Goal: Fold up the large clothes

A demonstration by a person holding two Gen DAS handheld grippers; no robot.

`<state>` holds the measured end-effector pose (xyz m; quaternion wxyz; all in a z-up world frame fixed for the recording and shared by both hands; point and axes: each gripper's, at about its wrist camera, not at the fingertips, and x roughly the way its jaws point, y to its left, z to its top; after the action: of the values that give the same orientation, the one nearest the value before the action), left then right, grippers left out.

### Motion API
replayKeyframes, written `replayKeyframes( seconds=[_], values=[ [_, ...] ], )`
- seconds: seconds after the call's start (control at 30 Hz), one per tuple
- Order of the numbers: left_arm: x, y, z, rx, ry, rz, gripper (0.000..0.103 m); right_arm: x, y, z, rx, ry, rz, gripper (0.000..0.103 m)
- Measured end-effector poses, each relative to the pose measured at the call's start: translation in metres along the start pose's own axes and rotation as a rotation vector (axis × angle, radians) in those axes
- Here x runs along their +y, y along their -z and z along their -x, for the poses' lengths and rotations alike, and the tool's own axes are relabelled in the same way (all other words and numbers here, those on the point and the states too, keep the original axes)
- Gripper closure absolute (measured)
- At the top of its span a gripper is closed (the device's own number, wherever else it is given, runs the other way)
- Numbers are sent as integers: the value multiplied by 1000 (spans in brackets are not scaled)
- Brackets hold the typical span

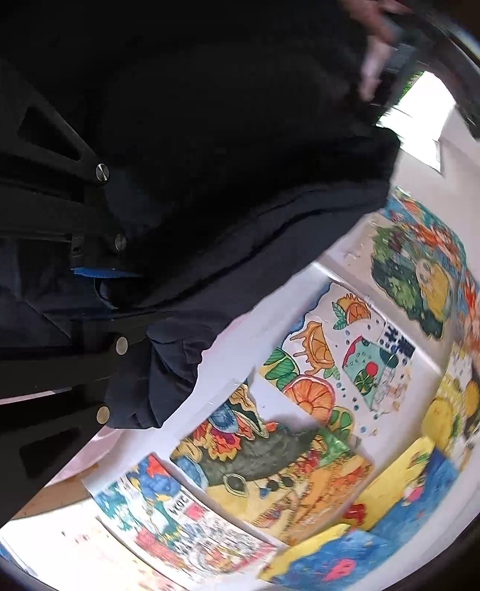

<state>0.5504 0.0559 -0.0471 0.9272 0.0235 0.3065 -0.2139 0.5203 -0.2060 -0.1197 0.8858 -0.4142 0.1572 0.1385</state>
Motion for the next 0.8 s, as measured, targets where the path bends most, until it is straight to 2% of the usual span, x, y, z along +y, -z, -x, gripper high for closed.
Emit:
replayKeyframes(
  seconds=[0.17,0.27,0.33,0.37,0.43,0.47,0.53,0.6,0.7,0.73,0.8],
  values=[
    [2,-14,45,-103,34,53,99,15,13,-1,-30,55,63,90],
    [-5,-46,33,-117,34,88,94,19,14,1,-41,75,84,90],
    [-10,-61,12,-90,45,99,79,21,15,1,-41,82,88,90],
    [-16,-70,-7,-63,38,85,78,23,15,1,-41,84,90,90],
    [-18,-73,-37,-2,16,66,79,22,14,2,-42,85,91,90],
    [-18,-71,-57,55,5,60,79,22,15,2,-41,84,91,90],
    [-17,-58,-82,101,-41,58,86,20,14,3,-38,76,79,90],
    [-12,-41,-91,142,-41,71,87,8,11,9,-37,34,19,88],
    [-7,-23,-93,143,-42,86,88,-23,5,28,-70,-65,-143,86],
    [-7,-20,-91,139,-41,93,89,-31,4,33,-80,-77,-183,82],
    [-7,-16,-89,117,-52,93,89,-60,-6,46,-114,-123,-347,73]
  ],
)
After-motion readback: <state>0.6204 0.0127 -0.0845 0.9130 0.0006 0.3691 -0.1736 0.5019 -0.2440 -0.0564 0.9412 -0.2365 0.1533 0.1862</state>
